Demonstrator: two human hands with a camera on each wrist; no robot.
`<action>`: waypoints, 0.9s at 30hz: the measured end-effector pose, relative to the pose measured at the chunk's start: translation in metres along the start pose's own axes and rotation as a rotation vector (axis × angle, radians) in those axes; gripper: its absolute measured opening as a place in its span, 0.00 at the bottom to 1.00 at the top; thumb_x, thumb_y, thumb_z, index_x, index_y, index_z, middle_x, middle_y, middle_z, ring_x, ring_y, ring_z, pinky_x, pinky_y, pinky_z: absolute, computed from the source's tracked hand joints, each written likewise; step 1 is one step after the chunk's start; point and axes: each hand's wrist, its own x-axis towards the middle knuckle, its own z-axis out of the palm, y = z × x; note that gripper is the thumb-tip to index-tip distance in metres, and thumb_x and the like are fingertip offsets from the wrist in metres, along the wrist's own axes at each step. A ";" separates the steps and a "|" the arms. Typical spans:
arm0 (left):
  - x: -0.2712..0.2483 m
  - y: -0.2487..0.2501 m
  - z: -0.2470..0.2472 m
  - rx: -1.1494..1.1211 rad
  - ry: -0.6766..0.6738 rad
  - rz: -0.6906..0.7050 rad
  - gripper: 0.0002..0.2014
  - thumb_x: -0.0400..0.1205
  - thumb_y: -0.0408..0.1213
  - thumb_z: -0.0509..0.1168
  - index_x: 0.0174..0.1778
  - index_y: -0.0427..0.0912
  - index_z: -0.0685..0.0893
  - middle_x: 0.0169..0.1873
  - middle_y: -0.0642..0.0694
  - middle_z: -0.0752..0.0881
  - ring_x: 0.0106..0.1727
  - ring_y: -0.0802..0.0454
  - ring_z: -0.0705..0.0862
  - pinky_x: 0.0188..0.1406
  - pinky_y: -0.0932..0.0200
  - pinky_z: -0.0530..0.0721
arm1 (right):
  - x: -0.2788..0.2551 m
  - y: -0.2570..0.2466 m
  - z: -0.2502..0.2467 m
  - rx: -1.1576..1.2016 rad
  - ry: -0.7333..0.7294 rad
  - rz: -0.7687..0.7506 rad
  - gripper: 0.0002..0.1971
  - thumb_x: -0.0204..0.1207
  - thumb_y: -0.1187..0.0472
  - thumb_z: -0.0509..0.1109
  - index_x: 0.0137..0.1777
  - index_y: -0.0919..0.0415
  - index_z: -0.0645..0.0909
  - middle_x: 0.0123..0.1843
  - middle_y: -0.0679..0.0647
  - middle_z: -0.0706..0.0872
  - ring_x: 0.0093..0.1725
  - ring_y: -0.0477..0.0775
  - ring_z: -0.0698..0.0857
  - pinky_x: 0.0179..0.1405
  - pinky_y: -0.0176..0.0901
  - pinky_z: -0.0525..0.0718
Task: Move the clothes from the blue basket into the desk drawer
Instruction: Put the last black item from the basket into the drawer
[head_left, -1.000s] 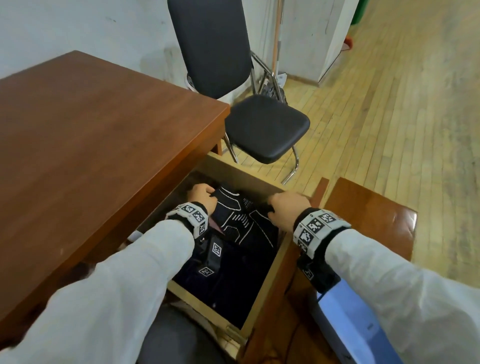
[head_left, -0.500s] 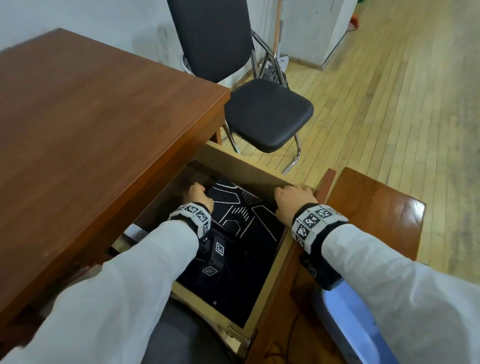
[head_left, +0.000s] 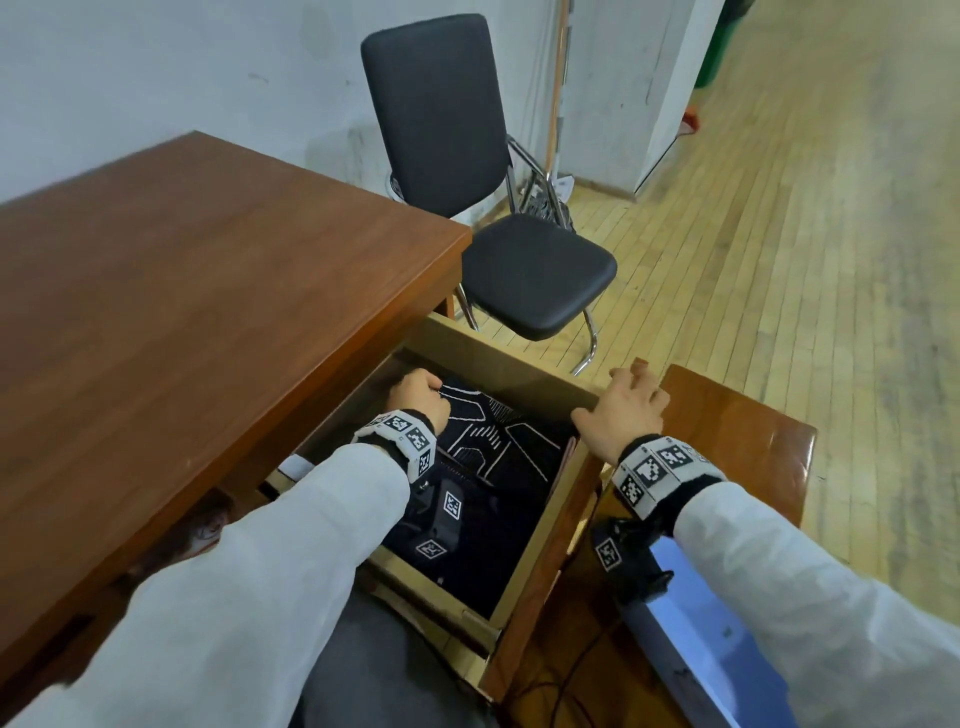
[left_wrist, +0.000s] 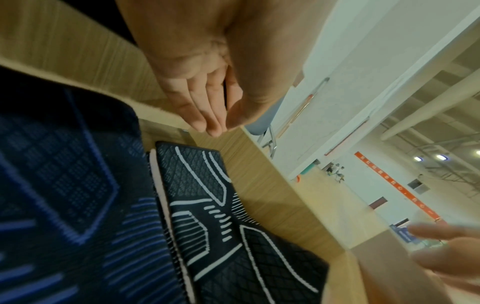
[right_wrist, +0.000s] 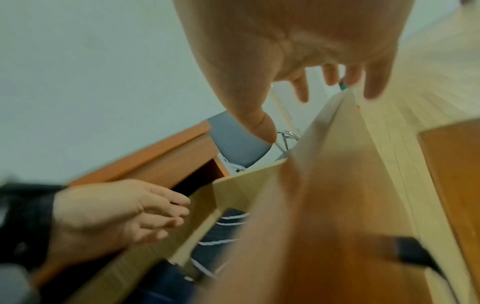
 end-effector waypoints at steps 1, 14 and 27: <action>-0.005 0.003 -0.004 -0.008 0.007 0.012 0.15 0.81 0.29 0.61 0.62 0.44 0.82 0.61 0.42 0.85 0.62 0.42 0.83 0.61 0.51 0.82 | -0.003 -0.001 -0.001 0.076 -0.056 0.061 0.40 0.74 0.52 0.70 0.81 0.62 0.55 0.82 0.65 0.56 0.78 0.70 0.63 0.74 0.59 0.71; -0.061 -0.005 -0.073 -0.094 0.074 0.095 0.08 0.78 0.32 0.63 0.47 0.51 0.82 0.51 0.48 0.89 0.53 0.47 0.87 0.54 0.55 0.86 | -0.035 -0.057 0.000 0.336 -0.178 0.287 0.47 0.75 0.45 0.66 0.84 0.67 0.44 0.82 0.70 0.58 0.80 0.71 0.62 0.78 0.59 0.67; -0.066 -0.028 -0.081 -0.204 -0.020 0.029 0.06 0.84 0.37 0.62 0.47 0.43 0.85 0.37 0.47 0.91 0.27 0.54 0.87 0.25 0.64 0.83 | -0.033 -0.139 0.044 0.841 -0.299 0.088 0.40 0.77 0.49 0.66 0.84 0.59 0.51 0.74 0.66 0.74 0.69 0.68 0.77 0.69 0.58 0.78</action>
